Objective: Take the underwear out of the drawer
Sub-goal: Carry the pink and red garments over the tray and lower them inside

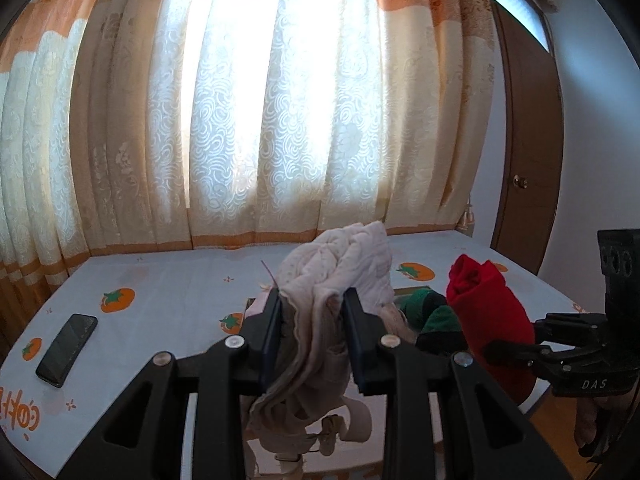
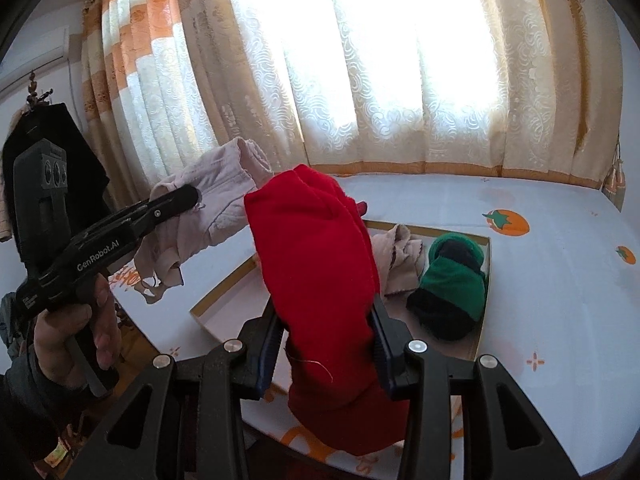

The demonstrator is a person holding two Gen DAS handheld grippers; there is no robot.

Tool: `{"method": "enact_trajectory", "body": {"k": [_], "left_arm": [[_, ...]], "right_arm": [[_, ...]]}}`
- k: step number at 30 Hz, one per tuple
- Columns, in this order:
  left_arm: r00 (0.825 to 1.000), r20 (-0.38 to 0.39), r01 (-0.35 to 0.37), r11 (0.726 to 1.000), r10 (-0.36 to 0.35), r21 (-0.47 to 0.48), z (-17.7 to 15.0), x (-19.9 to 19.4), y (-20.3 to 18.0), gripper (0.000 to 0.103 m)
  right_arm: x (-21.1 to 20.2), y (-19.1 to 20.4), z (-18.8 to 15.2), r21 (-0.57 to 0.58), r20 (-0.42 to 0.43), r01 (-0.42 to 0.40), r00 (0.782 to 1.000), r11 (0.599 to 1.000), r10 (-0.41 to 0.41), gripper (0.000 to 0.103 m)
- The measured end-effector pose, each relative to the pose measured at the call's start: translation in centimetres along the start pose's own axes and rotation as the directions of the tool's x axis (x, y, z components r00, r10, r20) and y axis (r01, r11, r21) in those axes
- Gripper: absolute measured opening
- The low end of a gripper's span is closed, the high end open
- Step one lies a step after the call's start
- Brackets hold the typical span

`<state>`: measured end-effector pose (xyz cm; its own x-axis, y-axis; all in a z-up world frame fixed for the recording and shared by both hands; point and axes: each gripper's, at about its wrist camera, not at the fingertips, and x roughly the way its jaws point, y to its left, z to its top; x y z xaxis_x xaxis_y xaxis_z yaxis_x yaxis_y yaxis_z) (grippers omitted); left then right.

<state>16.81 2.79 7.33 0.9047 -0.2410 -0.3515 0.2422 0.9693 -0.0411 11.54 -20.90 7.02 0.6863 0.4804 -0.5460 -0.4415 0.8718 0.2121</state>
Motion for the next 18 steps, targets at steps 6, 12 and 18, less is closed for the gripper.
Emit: {"method": "enact_trajectory", "body": {"k": [6, 12, 18], "left_arm": [[1.000, -0.026, -0.007, 0.999, 0.006, -0.037, 0.7, 2.4, 0.4, 0.028], [0.998, -0.050, -0.034, 0.997, 0.031, -0.065, 1.1, 4.9, 1.3, 0.028], [0.995, -0.097, -0.046, 0.995, 0.038, -0.088, 0.1, 7.0, 2.3, 0.028]], "right_arm": [[1.7, -1.2, 2.3, 0.035, -0.013, 0.026, 1.000, 0.999, -0.026, 0.043], [3.8, -2.2, 3.9, 0.065, -0.028, 0.045, 0.999, 0.997, -0.043, 0.043], [6.4, -3.1, 4.8, 0.081, -0.064, 0.073, 0.996, 0.994, -0.068, 0.043]]}}
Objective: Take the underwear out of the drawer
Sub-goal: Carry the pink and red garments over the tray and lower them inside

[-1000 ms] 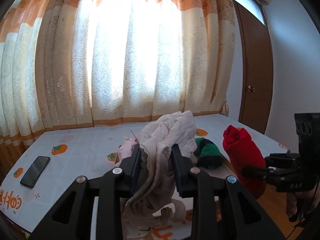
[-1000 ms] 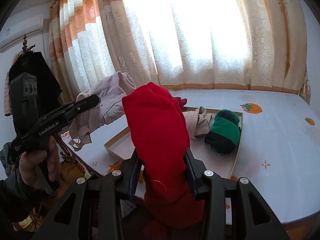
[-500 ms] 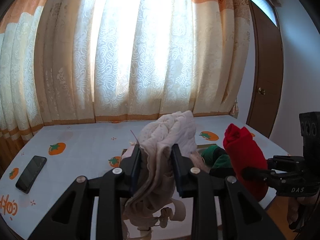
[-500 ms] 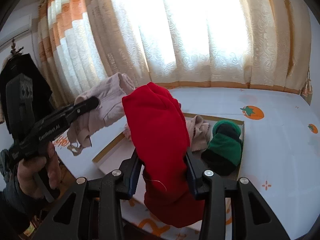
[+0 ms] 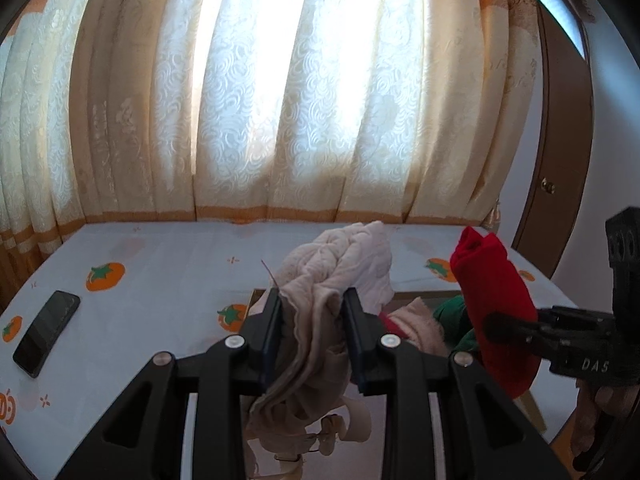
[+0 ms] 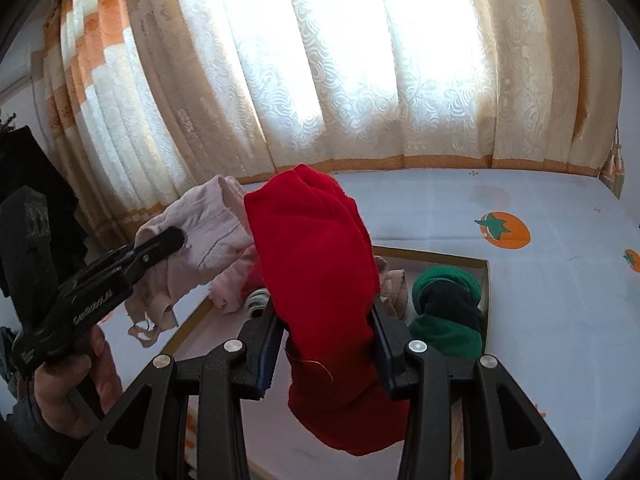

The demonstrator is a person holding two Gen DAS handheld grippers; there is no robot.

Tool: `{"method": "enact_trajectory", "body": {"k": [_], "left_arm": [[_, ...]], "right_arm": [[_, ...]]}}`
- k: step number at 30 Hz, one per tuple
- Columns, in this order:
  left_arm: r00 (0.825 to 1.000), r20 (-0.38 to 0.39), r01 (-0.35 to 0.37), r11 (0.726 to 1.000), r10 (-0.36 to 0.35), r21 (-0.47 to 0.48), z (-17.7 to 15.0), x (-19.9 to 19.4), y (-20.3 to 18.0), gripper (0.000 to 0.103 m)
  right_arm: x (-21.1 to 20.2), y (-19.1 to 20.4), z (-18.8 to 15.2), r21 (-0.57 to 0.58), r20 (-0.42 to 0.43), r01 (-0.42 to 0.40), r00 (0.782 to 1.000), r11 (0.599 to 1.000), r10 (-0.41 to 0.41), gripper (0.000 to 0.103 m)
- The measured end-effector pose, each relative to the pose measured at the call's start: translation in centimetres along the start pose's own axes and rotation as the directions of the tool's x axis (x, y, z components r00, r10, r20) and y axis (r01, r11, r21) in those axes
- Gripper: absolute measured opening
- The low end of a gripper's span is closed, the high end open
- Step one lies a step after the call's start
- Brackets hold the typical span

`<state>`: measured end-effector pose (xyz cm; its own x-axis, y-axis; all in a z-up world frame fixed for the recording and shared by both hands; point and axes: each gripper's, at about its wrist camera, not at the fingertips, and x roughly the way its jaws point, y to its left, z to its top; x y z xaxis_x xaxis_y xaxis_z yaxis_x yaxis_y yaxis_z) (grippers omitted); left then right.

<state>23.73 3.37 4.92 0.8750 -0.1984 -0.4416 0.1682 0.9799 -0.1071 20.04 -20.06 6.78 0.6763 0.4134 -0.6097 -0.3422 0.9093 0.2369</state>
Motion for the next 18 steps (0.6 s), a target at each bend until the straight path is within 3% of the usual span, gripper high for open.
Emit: {"method": "enact_trajectory", "body": {"k": [12, 18], "left_arm": [[0.995, -0.097, 0.009, 0.999, -0.013, -0.043, -2.2, 2.5, 0.6, 0.029], [0.986, -0.159, -0.046, 0.999, 0.047, 0.012, -2.8, 3.4, 0.9, 0.042]], "right_arm": [[4.0, -1.5, -1.1, 0.028, -0.088, 0.055, 0.995, 0.998, -0.052, 0.043], [5.2, -1.0, -1.7, -0.021, -0.139, 0.081, 0.987, 0.997, -0.083, 0.045]]}}
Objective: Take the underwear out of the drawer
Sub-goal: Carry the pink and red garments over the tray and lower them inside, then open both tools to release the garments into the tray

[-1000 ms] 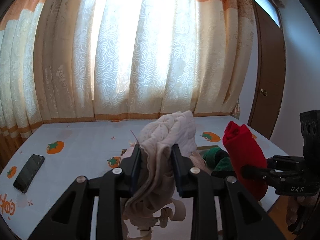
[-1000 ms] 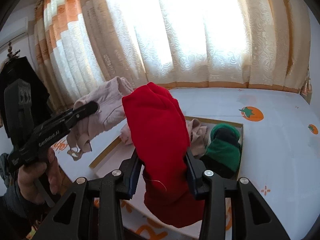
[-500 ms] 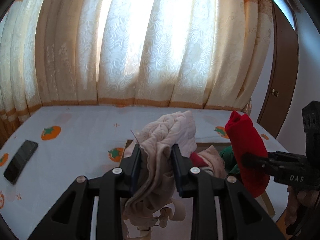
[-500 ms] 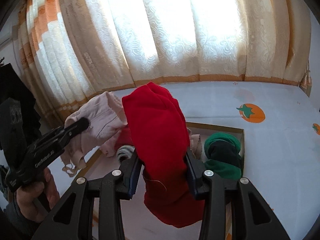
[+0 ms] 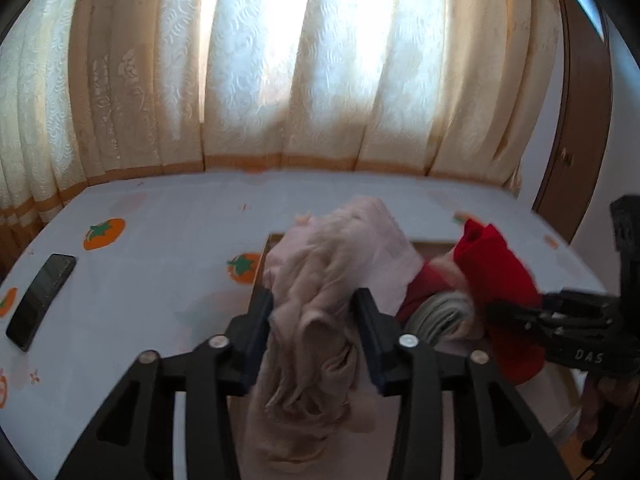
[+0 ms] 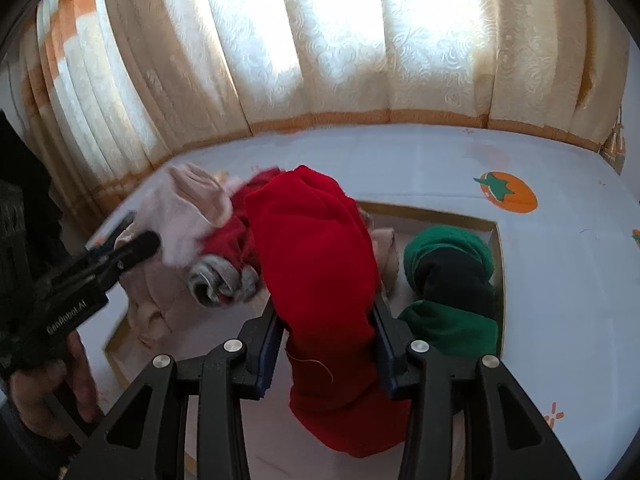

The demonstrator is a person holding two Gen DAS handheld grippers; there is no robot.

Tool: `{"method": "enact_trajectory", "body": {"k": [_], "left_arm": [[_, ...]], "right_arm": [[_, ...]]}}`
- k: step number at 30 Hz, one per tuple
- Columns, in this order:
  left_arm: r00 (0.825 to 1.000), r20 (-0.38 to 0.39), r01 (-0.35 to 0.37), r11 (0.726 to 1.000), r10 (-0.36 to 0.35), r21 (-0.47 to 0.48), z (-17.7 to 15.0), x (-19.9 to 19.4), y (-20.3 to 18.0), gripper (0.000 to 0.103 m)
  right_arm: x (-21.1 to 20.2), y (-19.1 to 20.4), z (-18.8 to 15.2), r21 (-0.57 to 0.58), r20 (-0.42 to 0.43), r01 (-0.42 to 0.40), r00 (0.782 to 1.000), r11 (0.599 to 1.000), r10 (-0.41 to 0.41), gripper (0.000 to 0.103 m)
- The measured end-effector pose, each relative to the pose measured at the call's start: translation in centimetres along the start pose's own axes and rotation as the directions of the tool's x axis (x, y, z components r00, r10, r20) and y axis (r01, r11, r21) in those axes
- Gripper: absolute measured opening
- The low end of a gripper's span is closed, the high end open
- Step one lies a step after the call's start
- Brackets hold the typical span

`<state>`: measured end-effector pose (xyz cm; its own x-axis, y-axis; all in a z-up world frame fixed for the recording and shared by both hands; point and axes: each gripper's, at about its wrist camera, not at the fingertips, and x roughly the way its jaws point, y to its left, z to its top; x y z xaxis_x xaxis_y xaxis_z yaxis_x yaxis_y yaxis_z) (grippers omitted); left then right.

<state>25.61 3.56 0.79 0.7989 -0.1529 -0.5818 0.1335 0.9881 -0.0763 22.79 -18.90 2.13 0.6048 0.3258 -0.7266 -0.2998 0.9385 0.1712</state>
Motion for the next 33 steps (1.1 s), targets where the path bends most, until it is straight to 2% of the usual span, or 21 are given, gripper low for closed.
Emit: {"method": "enact_trajectory", "body": {"k": [3, 6, 8, 11, 14, 26, 33], "left_arm": [[1.000, -0.008, 0.015, 1.000, -0.015, -0.001, -0.5, 0.1, 0.2, 0.043], [1.000, -0.001, 0.025, 1.000, -0.025, 0.003, -0.5, -0.3, 0.1, 0.049], [0.999, 0.009, 0.034, 0.999, -0.034, -0.001, -0.5, -0.7, 0.1, 0.058], [0.998, 0.043, 0.036, 0.999, -0.037, 0.008, -0.5, -1.8, 0.0, 0.064], [0.997, 0.068, 0.037, 0.999, -0.039, 0.028, -0.5, -2.8, -0.3, 0.066], [0.993, 0.105, 0.052, 0.996, -0.059, 0.069, -1.9, -5.9, -0.9, 0.067], [0.990, 0.110, 0.081, 0.995, -0.086, 0.052, -3.3, -8.3, -0.7, 0.067]], "right_arm": [[0.4, -0.4, -0.3, 0.010, -0.006, -0.005, 1.000, 1.000, 0.005, 0.045], [0.4, -0.4, -0.4, 0.006, -0.011, -0.010, 1.000, 1.000, 0.010, 0.046], [0.1, -0.4, -0.5, 0.005, -0.009, -0.004, 1.000, 1.000, 0.004, 0.051], [-1.1, -0.3, -0.7, 0.007, 0.025, 0.008, 1.000, 1.000, -0.008, 0.059], [-2.4, -0.1, -1.1, 0.007, 0.059, 0.009, 0.998, 1.000, -0.010, 0.064], [-7.4, 1.7, -4.2, -0.023, 0.079, -0.043, 0.996, 0.999, 0.045, 0.065], [-10.0, 3.1, -6.3, -0.044, 0.100, -0.078, 0.992, 0.996, 0.082, 0.066]]}}
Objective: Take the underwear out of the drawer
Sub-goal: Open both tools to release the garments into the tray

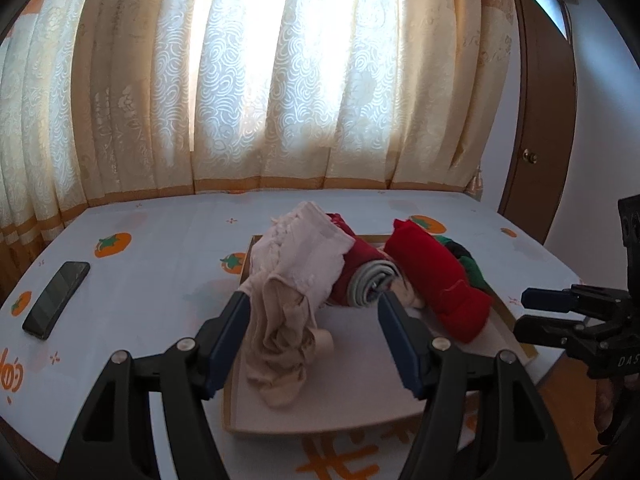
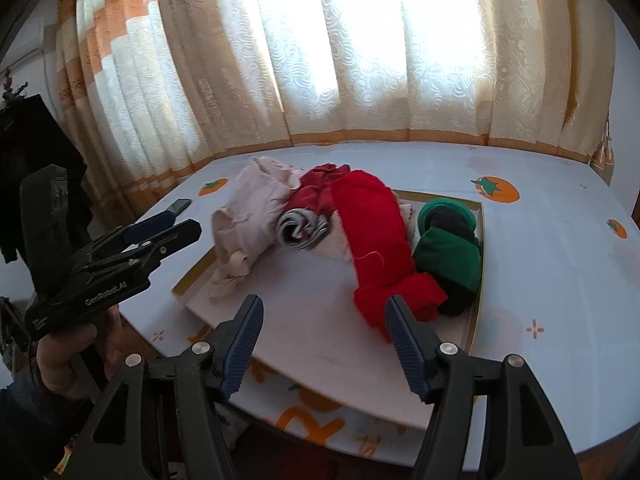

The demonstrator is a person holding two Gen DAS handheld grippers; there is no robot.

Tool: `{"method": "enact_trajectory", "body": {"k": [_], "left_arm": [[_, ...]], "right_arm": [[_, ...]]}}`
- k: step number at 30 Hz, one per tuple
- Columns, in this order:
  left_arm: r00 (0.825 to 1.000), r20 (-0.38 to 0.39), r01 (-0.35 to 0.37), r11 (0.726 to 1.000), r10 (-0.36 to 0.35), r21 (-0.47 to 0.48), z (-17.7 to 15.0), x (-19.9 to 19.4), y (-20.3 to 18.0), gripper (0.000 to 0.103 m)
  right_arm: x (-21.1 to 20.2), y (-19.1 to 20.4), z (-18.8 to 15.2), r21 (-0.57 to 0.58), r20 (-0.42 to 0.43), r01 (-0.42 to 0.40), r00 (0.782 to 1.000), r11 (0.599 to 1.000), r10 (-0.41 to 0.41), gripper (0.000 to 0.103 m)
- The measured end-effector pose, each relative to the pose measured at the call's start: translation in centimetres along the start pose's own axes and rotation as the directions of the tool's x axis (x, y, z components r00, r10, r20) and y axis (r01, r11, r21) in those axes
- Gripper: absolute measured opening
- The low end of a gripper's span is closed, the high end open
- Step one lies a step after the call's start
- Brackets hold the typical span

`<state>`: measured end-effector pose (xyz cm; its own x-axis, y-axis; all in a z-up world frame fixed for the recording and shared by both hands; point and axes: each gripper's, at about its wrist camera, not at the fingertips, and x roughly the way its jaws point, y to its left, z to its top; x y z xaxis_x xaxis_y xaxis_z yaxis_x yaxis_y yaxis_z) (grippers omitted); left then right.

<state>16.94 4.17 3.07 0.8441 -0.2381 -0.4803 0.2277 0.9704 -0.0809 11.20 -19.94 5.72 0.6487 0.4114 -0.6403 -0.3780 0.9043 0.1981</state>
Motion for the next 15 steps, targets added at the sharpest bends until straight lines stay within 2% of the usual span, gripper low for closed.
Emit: {"method": "enact_trajectory", "body": {"k": [15], "left_arm": [[0.999, 0.022, 0.039, 0.999, -0.039, 0.020, -2.5, -5.2, -1.5, 0.070]], "right_arm": [[-4.3, 3.9, -2.9, -0.071, 0.022, -0.064, 0.998, 0.995, 0.066, 0.070]]}}
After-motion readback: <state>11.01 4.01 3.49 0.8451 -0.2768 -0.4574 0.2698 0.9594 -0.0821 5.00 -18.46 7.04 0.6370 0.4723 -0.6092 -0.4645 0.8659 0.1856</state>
